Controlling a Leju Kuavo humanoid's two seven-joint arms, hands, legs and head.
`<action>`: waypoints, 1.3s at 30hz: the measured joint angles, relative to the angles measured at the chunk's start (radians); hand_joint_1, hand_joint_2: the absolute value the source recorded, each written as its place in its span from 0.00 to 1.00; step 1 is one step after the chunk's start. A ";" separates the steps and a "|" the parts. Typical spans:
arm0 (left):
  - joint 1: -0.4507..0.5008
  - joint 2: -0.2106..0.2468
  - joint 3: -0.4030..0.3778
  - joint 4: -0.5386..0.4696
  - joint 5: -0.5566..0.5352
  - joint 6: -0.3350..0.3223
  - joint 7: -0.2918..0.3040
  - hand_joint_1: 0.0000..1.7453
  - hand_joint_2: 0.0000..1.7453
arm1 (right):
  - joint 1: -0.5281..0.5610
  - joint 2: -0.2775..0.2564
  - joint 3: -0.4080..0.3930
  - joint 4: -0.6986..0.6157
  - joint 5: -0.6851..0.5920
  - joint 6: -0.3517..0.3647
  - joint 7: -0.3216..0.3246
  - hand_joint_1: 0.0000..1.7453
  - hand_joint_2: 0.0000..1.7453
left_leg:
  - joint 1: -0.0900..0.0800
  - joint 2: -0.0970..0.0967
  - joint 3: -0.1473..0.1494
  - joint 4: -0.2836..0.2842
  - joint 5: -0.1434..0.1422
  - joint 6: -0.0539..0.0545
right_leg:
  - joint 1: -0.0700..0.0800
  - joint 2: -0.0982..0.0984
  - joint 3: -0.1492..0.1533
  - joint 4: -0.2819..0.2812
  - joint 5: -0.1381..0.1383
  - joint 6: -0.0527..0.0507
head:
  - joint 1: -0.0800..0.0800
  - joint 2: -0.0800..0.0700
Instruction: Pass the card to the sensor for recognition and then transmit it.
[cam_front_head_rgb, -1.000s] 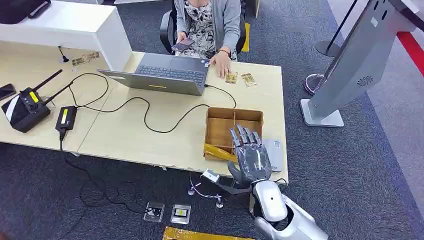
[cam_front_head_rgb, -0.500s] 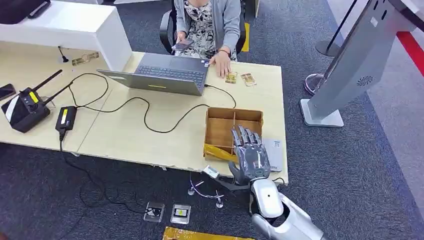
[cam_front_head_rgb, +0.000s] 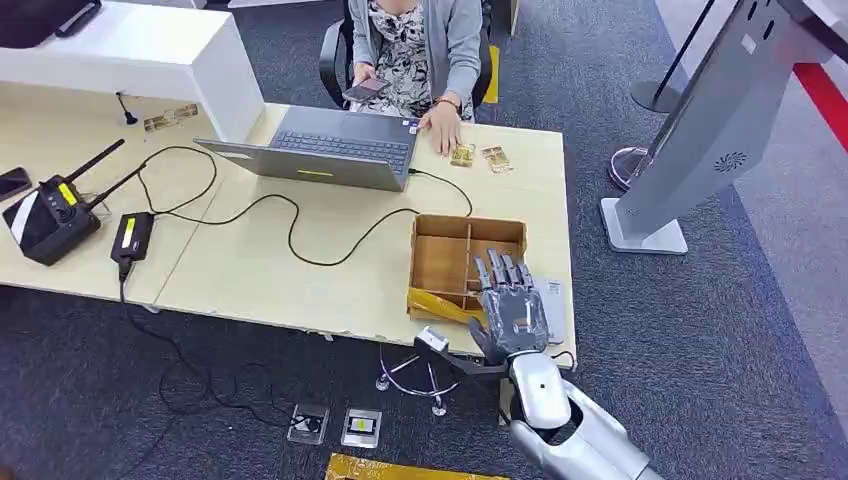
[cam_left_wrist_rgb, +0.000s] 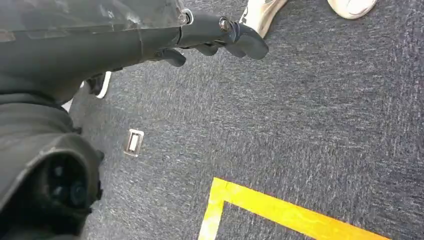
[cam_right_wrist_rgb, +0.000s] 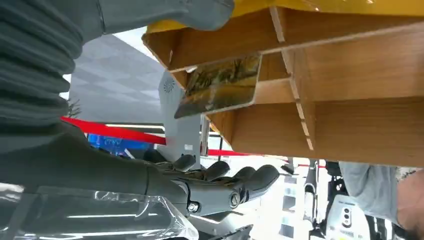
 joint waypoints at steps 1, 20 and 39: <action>0.000 0.000 0.000 0.000 0.000 0.000 0.000 0.00 0.00 | 0.000 0.000 0.000 0.009 0.002 -0.005 -0.003 0.00 1.00 | 0.000 0.000 0.000 0.000 0.000 0.000 | 0.000 0.000 0.000 0.000 0.000 0.000 | 0.000 0.000; 0.000 0.000 0.000 0.000 0.001 0.006 0.000 0.00 0.00 | -0.033 0.027 -0.001 0.135 -0.011 -0.044 -0.027 1.00 1.00 | 0.000 0.000 0.000 0.000 0.000 0.000 | 0.000 0.000 0.000 0.000 0.000 0.000 | 0.000 0.000; 0.005 0.010 0.000 0.000 0.003 0.009 0.000 0.00 0.00 | -0.050 0.016 -0.023 0.146 -0.016 -0.053 -0.003 1.00 1.00 | 0.000 0.000 0.000 0.000 0.000 0.000 | 0.000 0.000 0.000 0.000 0.000 0.000 | 0.000 0.000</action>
